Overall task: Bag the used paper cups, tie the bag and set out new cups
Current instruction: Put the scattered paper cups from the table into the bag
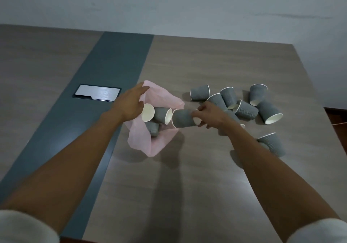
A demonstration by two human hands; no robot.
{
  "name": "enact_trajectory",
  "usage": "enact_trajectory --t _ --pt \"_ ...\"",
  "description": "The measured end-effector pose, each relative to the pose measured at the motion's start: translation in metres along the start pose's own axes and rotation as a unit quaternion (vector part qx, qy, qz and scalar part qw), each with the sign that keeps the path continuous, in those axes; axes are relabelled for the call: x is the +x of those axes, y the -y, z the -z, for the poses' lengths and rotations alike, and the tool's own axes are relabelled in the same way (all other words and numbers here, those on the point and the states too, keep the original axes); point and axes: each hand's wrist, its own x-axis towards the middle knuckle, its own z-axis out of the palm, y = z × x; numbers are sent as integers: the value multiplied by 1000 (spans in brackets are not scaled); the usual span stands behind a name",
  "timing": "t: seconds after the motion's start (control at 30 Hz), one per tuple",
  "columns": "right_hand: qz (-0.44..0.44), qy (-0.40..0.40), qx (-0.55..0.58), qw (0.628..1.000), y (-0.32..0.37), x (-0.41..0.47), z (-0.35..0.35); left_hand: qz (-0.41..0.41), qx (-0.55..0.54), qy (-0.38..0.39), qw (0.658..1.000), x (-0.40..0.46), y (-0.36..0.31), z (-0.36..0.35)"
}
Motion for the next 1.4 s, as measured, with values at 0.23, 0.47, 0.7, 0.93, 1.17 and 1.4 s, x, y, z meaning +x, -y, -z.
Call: enact_trajectory --t 0.23,0.47,0.7,0.93,1.17,1.4 --pt "30 -4 300 953 18 22 -82 -12 8 17 1000 5 4 13" --pt "56 43 288 955 17 37 -113 -19 -10 12 1000 7 -1 12" --pt "24 78 311 947 14 38 -126 -23 -15 10 1000 6 3 2" --pt "-2 -123 71 990 -9 37 -69 -13 -3 0 1000 7 4 -8" --pt "-174 -317 -229 904 -58 28 -7 20 -5 -19 1000 14 4 -17" --pt "-222 -271 -260 900 -86 21 -8 36 -28 -29 999 11 8 -17"
